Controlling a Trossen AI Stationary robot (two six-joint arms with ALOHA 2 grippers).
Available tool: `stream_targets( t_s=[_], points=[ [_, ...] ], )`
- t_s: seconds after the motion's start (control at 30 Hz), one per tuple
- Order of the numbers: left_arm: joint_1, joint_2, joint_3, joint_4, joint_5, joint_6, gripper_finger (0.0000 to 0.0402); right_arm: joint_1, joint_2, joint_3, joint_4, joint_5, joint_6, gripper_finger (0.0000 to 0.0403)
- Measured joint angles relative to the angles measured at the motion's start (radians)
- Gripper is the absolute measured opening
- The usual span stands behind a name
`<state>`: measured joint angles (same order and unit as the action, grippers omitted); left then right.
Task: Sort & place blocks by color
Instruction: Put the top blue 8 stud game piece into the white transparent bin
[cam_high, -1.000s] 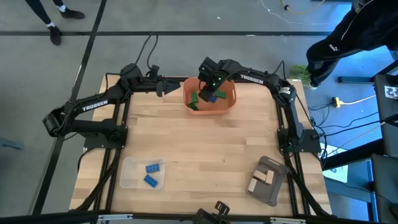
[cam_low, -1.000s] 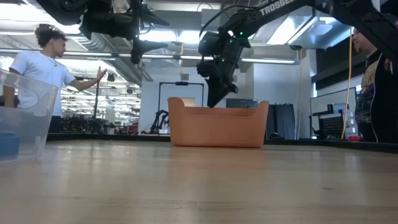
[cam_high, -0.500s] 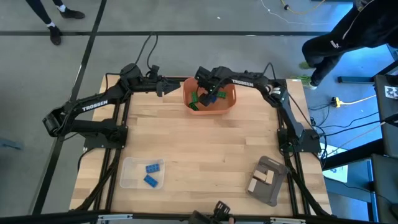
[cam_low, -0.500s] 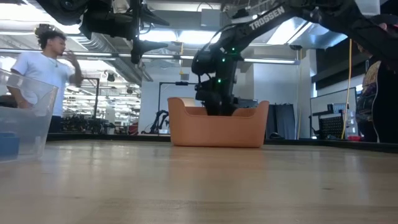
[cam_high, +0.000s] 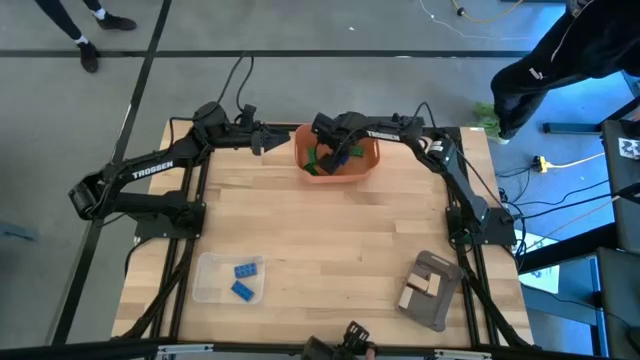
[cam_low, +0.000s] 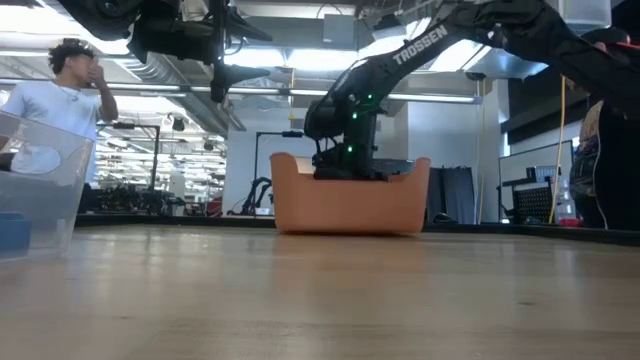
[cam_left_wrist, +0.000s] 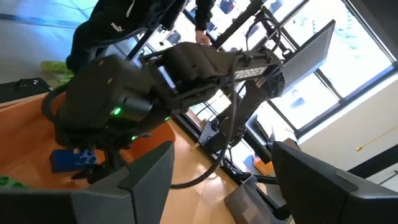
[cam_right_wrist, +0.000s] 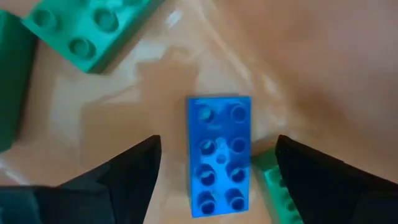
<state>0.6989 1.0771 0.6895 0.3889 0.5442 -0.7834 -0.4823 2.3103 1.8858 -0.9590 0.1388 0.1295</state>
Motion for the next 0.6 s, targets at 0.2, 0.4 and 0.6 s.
stream_targets(
  t_s=[0.2,0.4,0.6],
  points=[
    [0.000,0.000,0.000,0.000,0.000,0.000,0.0261,0.001,0.026,0.000,-0.005,-0.004,0.021,0.0314],
    [0.000,0.000,0.000,0.000,0.000,0.000,0.0261,0.003,0.028,0.000,-0.005,-0.006,0.027,0.0263],
    [0.000,0.000,0.000,0.000,0.000,0.000,0.0261,0.007,0.029,0.001,-0.020,-0.009,0.015,0.0150]
  ],
)
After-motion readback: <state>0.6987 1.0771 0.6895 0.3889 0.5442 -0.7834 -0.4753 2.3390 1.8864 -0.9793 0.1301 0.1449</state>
